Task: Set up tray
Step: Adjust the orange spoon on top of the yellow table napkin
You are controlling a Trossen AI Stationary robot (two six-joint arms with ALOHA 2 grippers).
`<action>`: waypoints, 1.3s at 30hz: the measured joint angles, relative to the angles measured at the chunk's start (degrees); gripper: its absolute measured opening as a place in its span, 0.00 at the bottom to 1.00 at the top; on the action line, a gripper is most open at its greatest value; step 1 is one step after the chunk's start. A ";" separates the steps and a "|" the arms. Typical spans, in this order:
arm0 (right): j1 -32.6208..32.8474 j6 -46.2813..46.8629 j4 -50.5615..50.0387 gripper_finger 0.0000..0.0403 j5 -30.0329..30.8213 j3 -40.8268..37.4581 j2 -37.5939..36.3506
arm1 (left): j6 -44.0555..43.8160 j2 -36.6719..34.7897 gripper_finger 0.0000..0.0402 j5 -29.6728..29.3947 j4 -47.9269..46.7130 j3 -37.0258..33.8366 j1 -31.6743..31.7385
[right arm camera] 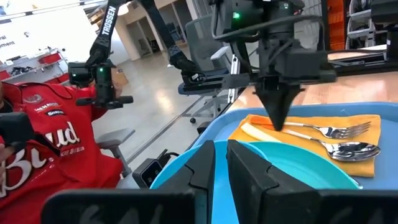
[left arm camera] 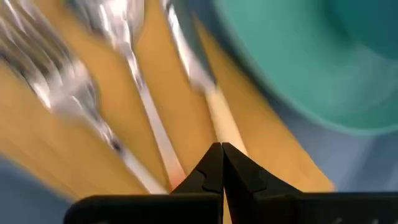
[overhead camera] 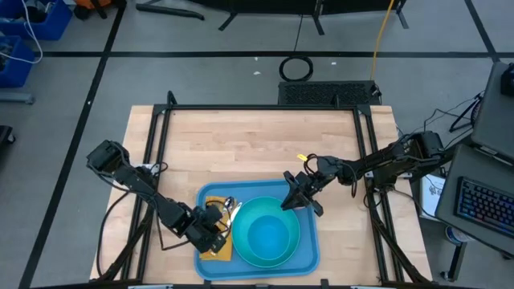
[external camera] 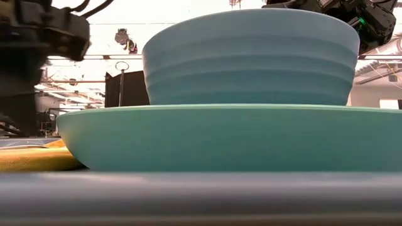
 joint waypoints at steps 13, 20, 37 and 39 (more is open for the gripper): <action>-0.12 -1.62 -1.95 0.08 1.76 0.94 -0.44 | 22.76 -0.70 0.01 -21.32 1.22 0.02 4.75; -3.65 -3.10 -31.01 0.08 4.81 14.54 0.00 | 24.56 -4.64 0.02 -40.73 0.13 -0.23 -1.74; -7.75 -8.76 -57.64 0.33 3.64 47.39 24.24 | 7.31 -4.74 0.02 -70.69 -17.80 -0.20 -25.24; -8.23 -8.12 -60.50 0.34 2.90 51.34 26.75 | 6.56 -4.74 0.02 -73.77 -18.04 -0.20 -27.80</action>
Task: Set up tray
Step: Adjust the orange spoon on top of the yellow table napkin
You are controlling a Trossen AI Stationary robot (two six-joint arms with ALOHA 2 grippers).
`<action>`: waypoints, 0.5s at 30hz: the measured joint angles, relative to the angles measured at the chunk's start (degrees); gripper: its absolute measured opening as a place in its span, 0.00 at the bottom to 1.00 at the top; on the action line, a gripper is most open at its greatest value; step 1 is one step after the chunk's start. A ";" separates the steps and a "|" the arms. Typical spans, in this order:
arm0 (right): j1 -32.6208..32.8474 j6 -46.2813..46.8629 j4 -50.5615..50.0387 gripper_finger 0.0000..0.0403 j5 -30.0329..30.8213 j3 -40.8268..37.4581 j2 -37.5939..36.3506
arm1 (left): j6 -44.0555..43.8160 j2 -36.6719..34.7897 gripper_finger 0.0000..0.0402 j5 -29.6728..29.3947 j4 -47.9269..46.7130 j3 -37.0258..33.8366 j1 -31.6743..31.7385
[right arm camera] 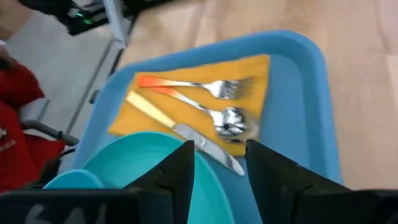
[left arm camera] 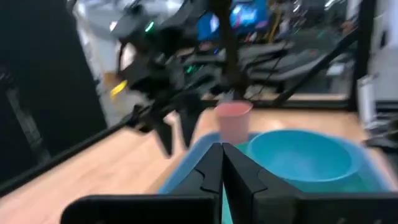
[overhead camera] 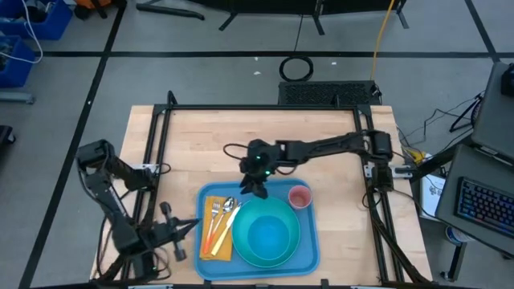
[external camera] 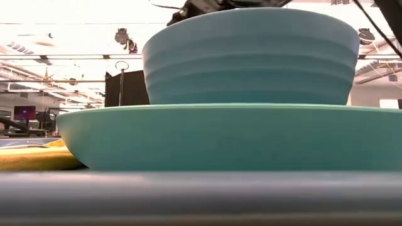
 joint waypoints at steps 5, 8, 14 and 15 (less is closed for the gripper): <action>-0.64 -1.17 -11.07 0.32 0.44 9.19 6.04 | 1.38 0.00 0.02 -1.95 -1.16 0.00 -4.73; -0.47 -2.41 -19.51 0.30 0.44 14.62 9.53 | 0.10 0.00 0.01 -2.06 -3.03 0.00 -5.43; -0.47 -5.19 -24.00 0.30 1.90 19.95 13.92 | -0.71 0.00 0.02 -2.21 -4.36 0.00 -5.07; -0.47 -4.80 -24.27 0.30 1.03 20.19 14.19 | -0.62 0.00 0.02 -2.25 -4.35 0.00 -5.07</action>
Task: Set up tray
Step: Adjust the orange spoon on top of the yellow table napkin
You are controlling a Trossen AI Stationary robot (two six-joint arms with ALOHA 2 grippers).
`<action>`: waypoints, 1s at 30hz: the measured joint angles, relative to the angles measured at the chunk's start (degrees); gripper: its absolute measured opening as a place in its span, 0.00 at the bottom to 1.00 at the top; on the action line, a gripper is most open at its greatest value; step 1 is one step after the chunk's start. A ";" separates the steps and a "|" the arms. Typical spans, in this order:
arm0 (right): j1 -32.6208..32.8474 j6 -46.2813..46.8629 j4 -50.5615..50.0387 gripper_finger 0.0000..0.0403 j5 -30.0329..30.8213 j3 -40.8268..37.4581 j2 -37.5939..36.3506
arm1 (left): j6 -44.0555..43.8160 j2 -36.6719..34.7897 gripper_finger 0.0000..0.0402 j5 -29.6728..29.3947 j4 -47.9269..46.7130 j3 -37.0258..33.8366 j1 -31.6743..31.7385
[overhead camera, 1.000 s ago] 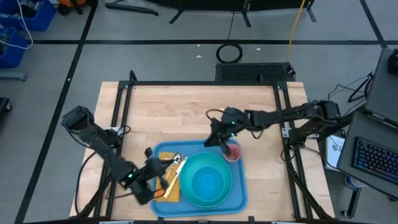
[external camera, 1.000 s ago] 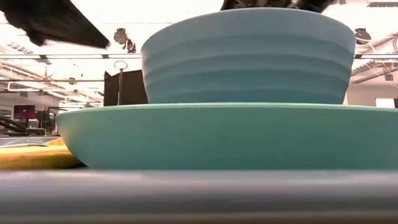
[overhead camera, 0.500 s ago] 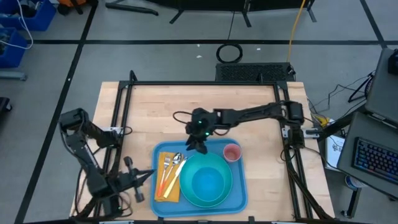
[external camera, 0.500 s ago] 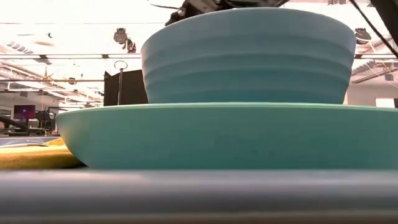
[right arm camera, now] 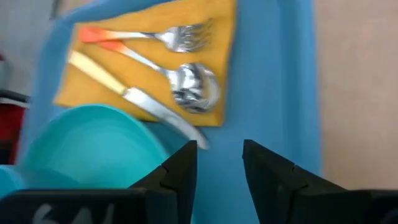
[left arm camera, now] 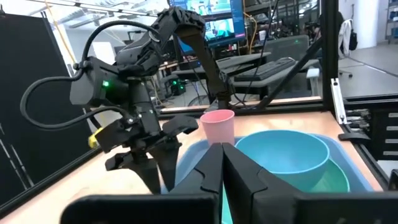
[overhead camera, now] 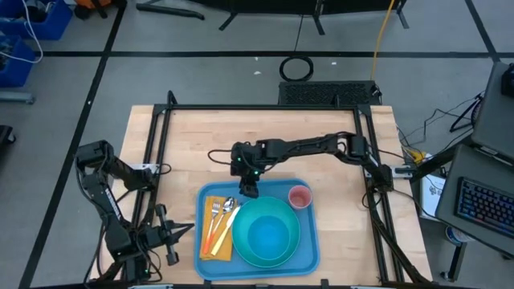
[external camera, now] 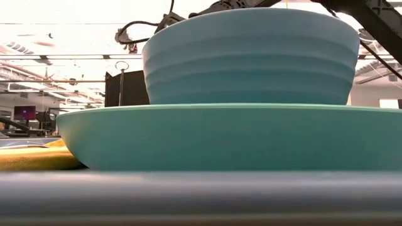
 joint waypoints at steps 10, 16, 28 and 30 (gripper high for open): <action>2.12 3.24 2.69 0.30 -2.56 0.21 0.25 | 0.10 0.02 0.03 -0.02 0.28 0.00 0.04; 1.90 4.45 4.23 0.29 -2.38 0.19 1.60 | 0.22 0.02 0.02 -0.04 0.51 0.00 0.04; 1.94 7.01 9.95 0.29 -3.17 0.14 4.06 | 0.28 0.02 0.04 -0.02 0.55 0.00 0.09; 1.97 8.00 11.11 0.28 -5.02 0.10 4.20 | 0.29 0.02 0.03 -0.02 0.55 0.00 0.09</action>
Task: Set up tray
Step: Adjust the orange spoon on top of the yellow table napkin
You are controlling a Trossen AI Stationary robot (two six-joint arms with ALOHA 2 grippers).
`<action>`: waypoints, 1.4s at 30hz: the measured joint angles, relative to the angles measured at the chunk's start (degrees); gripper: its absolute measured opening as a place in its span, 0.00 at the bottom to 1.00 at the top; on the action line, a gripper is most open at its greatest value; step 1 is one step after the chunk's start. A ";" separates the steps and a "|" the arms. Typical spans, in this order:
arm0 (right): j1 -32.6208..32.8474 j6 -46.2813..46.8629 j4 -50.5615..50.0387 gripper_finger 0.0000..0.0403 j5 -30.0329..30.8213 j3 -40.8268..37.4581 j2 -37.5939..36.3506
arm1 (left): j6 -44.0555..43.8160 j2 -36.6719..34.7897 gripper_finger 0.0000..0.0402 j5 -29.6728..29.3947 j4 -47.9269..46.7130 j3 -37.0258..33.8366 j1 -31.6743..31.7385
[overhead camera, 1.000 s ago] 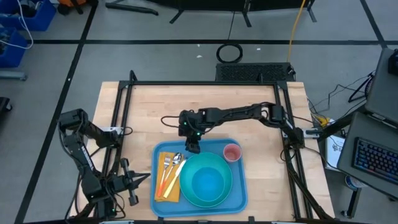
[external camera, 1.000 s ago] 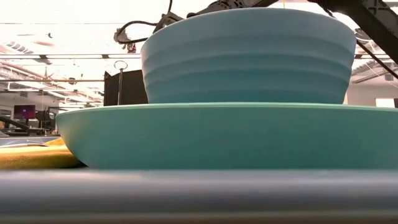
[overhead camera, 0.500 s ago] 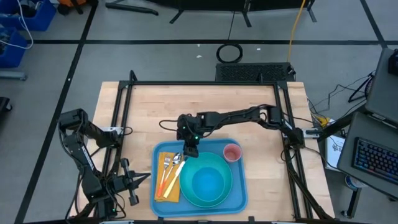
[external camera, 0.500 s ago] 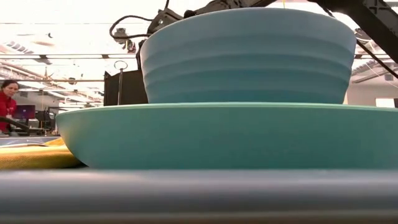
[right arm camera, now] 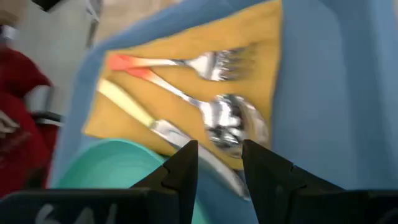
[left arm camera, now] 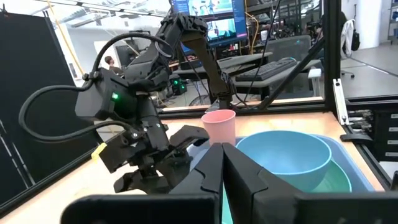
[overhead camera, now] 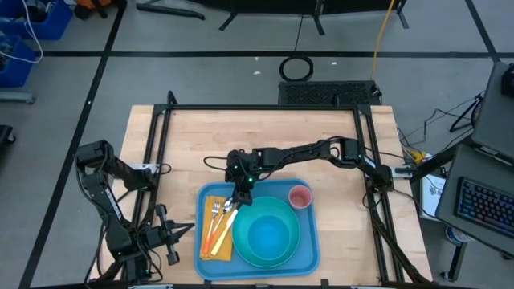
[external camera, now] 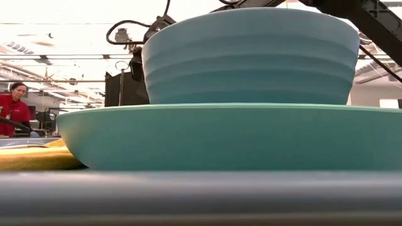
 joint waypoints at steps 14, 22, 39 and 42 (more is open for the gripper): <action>0.34 1.77 -0.22 0.29 2.74 -0.02 0.64 | -0.02 0.00 0.01 0.11 0.02 0.00 0.00; 0.46 1.79 1.17 0.30 3.01 0.00 0.76 | -0.17 0.00 0.04 0.11 0.04 0.00 0.00; 0.49 2.21 0.26 0.31 4.24 0.00 0.87 | -0.24 0.00 0.02 1.27 0.20 0.00 0.00; 0.72 2.19 1.23 0.31 4.15 0.00 0.87 | -0.24 0.00 0.04 1.22 0.20 0.00 0.00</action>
